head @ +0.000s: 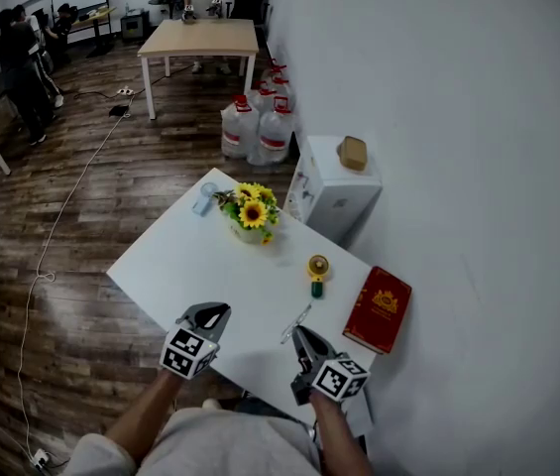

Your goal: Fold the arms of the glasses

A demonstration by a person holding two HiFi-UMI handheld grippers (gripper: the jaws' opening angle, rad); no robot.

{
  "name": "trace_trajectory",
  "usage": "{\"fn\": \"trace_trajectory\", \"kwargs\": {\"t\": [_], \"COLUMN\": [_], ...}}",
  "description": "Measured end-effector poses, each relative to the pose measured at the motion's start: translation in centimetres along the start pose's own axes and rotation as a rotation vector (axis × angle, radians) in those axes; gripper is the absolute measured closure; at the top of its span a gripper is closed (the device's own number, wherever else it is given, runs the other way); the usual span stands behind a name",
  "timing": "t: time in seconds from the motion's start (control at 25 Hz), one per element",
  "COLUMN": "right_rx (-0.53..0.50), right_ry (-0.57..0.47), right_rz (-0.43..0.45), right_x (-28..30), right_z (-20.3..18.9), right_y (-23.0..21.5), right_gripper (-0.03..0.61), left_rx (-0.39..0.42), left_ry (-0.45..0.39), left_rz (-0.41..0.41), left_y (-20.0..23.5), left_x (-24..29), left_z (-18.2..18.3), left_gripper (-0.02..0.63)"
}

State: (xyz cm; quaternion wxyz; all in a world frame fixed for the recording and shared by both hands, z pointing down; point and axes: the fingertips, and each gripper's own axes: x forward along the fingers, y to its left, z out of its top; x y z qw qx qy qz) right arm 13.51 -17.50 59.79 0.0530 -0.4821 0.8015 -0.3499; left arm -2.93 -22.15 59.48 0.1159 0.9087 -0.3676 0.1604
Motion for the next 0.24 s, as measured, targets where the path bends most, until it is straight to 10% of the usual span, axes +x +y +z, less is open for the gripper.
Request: {"fn": "trace_trajectory", "kwargs": {"t": [0.24], "right_rx": [0.005], "right_ry": [0.007], "right_rz": [-0.004], "right_x": [-0.26], "right_z": [-0.33], "right_y": [-0.37], "right_gripper": [0.568], "left_rx": [-0.014], "left_ry": [0.018], "left_rz": [-0.001], "left_y": [-0.27], "left_x": [0.01], "left_z": [-0.57], "left_gripper": [0.598]}}
